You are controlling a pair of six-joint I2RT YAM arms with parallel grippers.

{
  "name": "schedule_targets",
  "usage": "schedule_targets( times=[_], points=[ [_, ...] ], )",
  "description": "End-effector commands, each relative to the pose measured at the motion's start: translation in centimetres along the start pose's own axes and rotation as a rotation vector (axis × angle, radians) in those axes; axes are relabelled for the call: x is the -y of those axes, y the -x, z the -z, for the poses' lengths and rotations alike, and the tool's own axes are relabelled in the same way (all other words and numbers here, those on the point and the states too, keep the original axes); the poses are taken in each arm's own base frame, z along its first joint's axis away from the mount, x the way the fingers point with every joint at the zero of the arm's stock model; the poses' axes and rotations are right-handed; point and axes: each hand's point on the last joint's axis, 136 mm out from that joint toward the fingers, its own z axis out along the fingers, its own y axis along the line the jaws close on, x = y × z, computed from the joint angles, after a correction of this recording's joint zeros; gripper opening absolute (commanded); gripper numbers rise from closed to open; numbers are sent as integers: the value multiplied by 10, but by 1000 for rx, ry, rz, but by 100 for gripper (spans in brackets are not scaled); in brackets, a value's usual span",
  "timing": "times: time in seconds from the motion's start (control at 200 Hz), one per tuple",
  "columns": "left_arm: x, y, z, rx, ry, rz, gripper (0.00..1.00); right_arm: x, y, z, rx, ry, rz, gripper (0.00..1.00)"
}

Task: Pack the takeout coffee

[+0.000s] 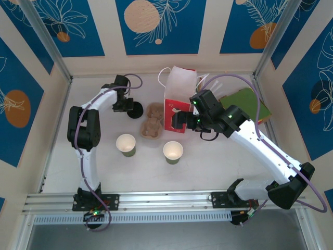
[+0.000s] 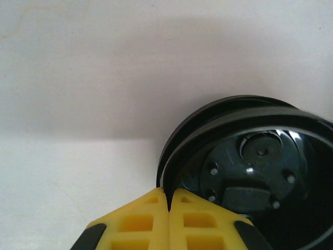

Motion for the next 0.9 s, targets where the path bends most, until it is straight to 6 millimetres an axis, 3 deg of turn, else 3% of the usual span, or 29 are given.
schedule_targets(
  times=[0.0,0.4,0.63,0.895],
  points=[
    [-6,-1,8,-13,6,16,2,-3,3,1,6,10,-1,99],
    [4,-1,43,25,-66,61,1,-5,2,2,5,21,0,99],
    [23,-5,79,67,-194,123,1,-7,4,6,21,28,10,99],
    [45,-36,125,82,-386,213,0,-18,12,15,76,77,73,99]
  ],
)
